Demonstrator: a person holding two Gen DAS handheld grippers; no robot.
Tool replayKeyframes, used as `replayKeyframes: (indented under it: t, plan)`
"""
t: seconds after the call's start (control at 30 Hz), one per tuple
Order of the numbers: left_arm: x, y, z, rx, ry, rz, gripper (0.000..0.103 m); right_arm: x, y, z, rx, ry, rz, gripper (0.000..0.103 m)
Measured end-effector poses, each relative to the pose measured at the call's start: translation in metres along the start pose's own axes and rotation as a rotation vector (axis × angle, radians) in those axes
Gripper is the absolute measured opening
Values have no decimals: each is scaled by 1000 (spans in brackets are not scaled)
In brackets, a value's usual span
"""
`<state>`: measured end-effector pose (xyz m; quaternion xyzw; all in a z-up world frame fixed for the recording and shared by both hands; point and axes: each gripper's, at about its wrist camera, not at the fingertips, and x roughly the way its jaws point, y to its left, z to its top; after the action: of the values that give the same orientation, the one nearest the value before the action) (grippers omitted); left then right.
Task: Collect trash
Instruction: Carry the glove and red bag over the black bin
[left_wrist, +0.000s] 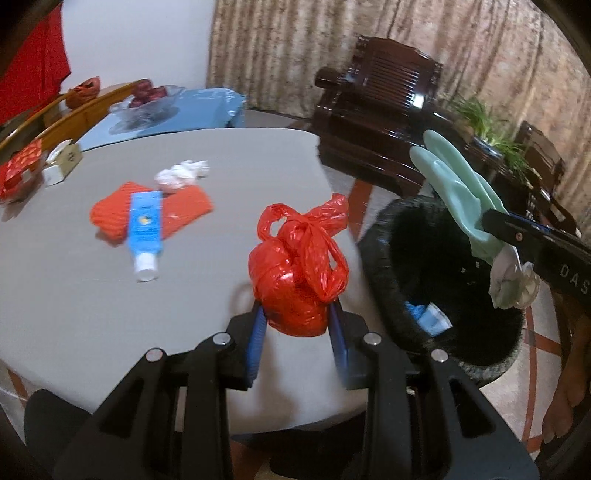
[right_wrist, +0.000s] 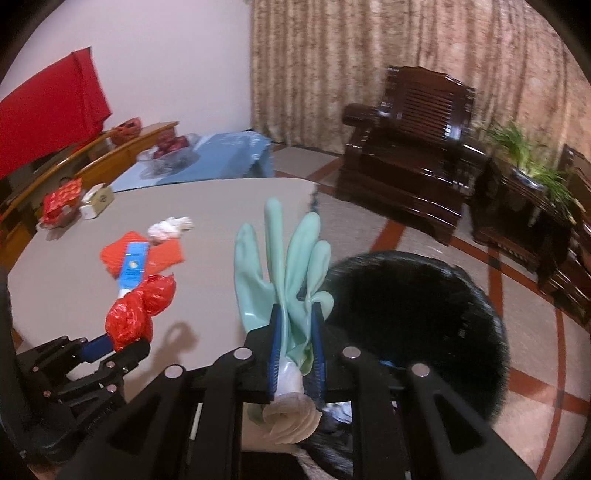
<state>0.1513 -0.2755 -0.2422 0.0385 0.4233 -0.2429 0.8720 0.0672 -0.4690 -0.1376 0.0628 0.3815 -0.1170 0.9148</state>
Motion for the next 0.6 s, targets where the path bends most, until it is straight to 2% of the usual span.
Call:
replayKeyframes:
  t: [0.27,0.43,0.6]
  plan:
    - [17,-56,2,5,36,-33,30,-4,-57,-17,39,23,-32,15]
    - [29,-101,3,37,58,-60,30,4,-90,-27,49,52,-56,15]
    - [45,-127,2,45,89,-82,30,16,-122,-37,70,76,-86,15]
